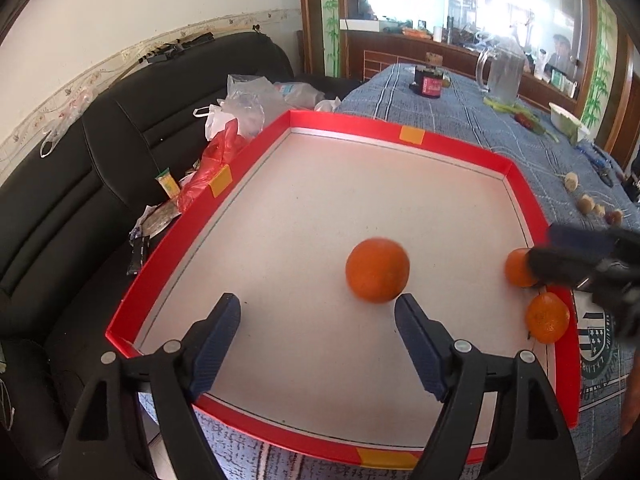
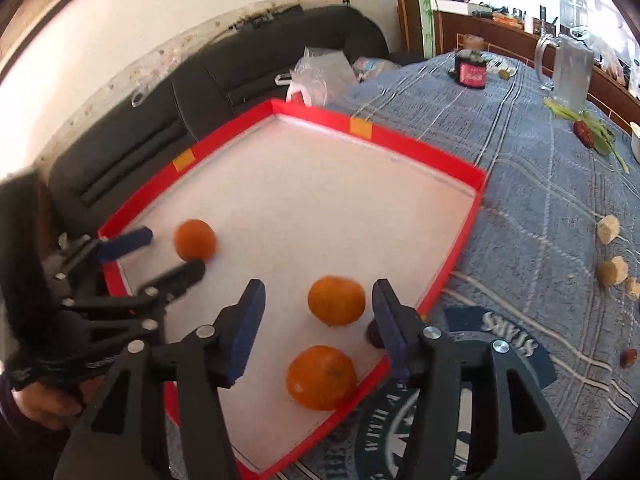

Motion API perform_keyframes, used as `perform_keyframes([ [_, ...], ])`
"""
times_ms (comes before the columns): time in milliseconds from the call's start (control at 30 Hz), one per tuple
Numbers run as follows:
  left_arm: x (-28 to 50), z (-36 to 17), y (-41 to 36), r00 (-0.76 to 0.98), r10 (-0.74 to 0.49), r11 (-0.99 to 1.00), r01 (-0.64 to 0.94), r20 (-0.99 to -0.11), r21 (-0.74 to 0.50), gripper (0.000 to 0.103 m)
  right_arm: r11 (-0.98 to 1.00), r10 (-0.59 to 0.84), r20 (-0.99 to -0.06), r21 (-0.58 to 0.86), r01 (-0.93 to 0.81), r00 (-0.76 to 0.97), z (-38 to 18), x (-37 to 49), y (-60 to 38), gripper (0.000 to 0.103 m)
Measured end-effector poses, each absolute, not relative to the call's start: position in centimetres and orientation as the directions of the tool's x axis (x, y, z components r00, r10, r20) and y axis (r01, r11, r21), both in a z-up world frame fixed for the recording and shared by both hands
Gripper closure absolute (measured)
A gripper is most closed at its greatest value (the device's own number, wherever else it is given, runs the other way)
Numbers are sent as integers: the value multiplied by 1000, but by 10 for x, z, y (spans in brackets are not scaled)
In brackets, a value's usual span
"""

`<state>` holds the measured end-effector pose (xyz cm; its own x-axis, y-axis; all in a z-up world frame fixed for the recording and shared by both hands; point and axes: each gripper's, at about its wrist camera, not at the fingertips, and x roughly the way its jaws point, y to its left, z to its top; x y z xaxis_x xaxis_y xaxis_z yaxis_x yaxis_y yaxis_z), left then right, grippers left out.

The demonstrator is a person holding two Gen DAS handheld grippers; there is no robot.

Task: Organize fruits
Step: 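Carry both oranges over the tray and open both tools to drop them, then return the left tool to the table and close on a dark red date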

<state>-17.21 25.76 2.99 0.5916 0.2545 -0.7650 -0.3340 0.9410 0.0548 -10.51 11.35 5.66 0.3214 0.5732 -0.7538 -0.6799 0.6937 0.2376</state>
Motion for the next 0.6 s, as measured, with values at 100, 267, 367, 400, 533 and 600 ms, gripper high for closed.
perform_keyframes([
  [100, -169, 29, 254, 574, 264, 938, -339, -775, 69, 22, 707, 589, -726, 248, -662, 357, 68, -100, 94, 34],
  [267, -163, 33, 245, 553, 274, 936, -343, -787, 85, 22, 768, 561, -699, 241, -593, 443, 80, -78, 49, 32],
  [367, -157, 39, 235, 554, 288, 935, -338, -781, 105, 22, 819, 510, -707, 227, -526, 489, 81, -60, 15, 31],
  [400, -155, 43, 231, 556, 293, 935, -336, -778, 112, 22, 836, 494, -712, 230, -499, 500, 82, -53, 0, 31],
  [533, -140, 66, 204, 600, 290, 947, -294, -746, 131, 21, 882, 439, -721, 230, -412, 537, 85, -32, -49, 31],
  [600, -132, 77, 187, 626, 277, 955, -260, -729, 140, 19, 897, 423, -713, 242, -369, 560, 87, -24, -75, 31],
])
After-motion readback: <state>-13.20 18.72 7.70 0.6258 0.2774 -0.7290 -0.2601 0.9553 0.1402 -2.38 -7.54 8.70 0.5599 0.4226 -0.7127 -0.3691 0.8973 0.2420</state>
